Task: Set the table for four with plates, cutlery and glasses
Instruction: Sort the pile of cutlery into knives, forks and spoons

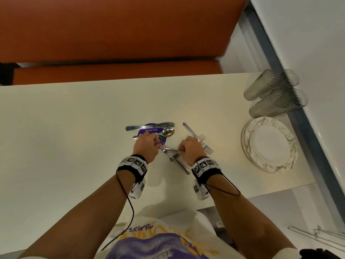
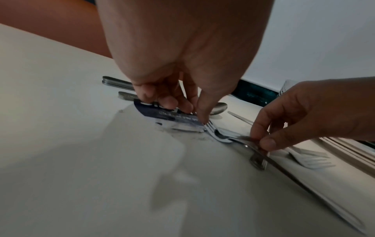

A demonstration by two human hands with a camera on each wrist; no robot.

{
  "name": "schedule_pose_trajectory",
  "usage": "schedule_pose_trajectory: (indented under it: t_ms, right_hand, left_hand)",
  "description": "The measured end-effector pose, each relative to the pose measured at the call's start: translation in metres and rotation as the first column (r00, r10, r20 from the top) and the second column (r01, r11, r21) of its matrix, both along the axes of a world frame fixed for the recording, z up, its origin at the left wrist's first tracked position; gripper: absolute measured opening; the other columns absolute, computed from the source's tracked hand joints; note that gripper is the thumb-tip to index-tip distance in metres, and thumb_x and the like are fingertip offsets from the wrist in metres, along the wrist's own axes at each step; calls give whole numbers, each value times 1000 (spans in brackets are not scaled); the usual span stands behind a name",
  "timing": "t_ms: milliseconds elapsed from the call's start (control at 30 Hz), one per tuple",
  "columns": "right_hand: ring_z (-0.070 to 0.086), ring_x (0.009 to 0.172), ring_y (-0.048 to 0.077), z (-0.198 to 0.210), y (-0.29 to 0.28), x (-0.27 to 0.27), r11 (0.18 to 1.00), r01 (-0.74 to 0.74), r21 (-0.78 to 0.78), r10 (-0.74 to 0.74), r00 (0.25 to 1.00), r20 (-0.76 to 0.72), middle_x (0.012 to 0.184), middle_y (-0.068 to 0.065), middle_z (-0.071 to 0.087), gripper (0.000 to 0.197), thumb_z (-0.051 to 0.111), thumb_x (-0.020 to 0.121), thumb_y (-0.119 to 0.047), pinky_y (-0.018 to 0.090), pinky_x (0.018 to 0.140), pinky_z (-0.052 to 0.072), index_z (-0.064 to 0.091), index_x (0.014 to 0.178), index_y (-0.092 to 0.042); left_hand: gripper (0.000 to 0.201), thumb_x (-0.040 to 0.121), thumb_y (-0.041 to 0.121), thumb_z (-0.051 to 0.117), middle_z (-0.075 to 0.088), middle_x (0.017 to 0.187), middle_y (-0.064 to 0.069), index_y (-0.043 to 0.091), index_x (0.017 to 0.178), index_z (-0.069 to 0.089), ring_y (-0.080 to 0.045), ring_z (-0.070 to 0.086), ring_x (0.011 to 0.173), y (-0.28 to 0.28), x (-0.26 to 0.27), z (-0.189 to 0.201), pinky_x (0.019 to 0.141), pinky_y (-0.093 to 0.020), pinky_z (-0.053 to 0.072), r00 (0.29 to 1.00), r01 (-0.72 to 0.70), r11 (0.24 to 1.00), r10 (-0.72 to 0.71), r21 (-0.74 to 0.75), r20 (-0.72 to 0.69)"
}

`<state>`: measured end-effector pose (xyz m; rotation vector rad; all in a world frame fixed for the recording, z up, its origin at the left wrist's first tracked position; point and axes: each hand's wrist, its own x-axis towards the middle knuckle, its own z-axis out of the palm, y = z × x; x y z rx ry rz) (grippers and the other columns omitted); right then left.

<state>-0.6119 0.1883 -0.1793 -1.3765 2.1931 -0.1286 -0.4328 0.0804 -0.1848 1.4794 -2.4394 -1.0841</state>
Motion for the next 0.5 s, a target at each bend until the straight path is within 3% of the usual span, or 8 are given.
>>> schedule_pose_trajectory:
  t_ms: [67, 167, 233, 267, 367, 433, 500]
  right_hand:
    - [50, 107, 19, 3, 0, -2, 1000, 23, -14, -23, 999, 25, 103, -2, 60, 6, 72, 90, -22, 36, 99, 43, 73, 95, -20]
    - [52, 102, 20, 7, -2, -11, 993, 113, -46, -108, 989, 103, 84, -8, 59, 4, 76, 86, -23, 36, 93, 46, 73, 89, -21]
    - [55, 94, 17, 12, -2, -19, 981, 187, -54, -176, 970, 168, 77, -11, 60, 6, 76, 85, -21, 32, 87, 47, 70, 85, -24]
    - [57, 88, 14, 16, -2, -23, 971, 230, -64, -212, 955, 208, 78, -10, 62, 9, 77, 84, -20, 29, 81, 47, 70, 85, -24]
    - [57, 74, 6, 26, 0, -33, 937, 337, -93, -293, 901, 320, 82, -6, 64, 10, 79, 84, -17, 19, 70, 44, 72, 91, -19]
    - [63, 78, 10, 34, 0, -39, 903, 416, -104, -347, 851, 394, 85, -4, 69, 12, 80, 84, -19, 21, 75, 49, 72, 93, -21]
    - [69, 80, 16, 43, -1, -42, 863, 491, -117, -381, 786, 488, 86, 1, 75, 15, 82, 81, -19, 26, 78, 55, 72, 90, -24]
  left_hand:
    - [13, 91, 16, 71, 61, 91, 4, 24, 86, 62, -16, 58, 83, 1, -1, 2, 78, -36, 55, 999, -34, 998, 36, 57, -34]
    - [7, 95, 16, 69, 65, 86, 12, 21, 94, 64, -5, 61, 80, 0, -1, 14, 72, -12, 47, 980, -125, 975, 150, 184, -129]
    - [4, 97, 18, 67, 68, 88, 12, 18, 100, 66, 0, 64, 82, -4, -2, 23, 68, -5, 43, 943, -218, 931, 278, 293, -181]
    - [5, 96, 19, 67, 71, 89, 9, 18, 101, 67, -3, 67, 85, -6, -3, 26, 71, -8, 47, 919, -249, 907, 332, 340, -212]
    - [7, 100, 21, 63, 74, 102, -5, 17, 104, 66, -21, 74, 96, -14, -8, 37, 83, -37, 63, 810, -284, 815, 486, 505, -328]
    - [16, 105, 21, 57, 72, 109, -15, 8, 111, 64, -27, 76, 94, -15, -13, 50, 76, -41, 65, 734, -275, 745, 571, 608, -368]
    - [25, 109, 20, 49, 73, 99, -19, 1, 114, 63, -27, 77, 82, -14, -16, 65, 66, -39, 64, 655, -217, 670, 639, 709, -403]
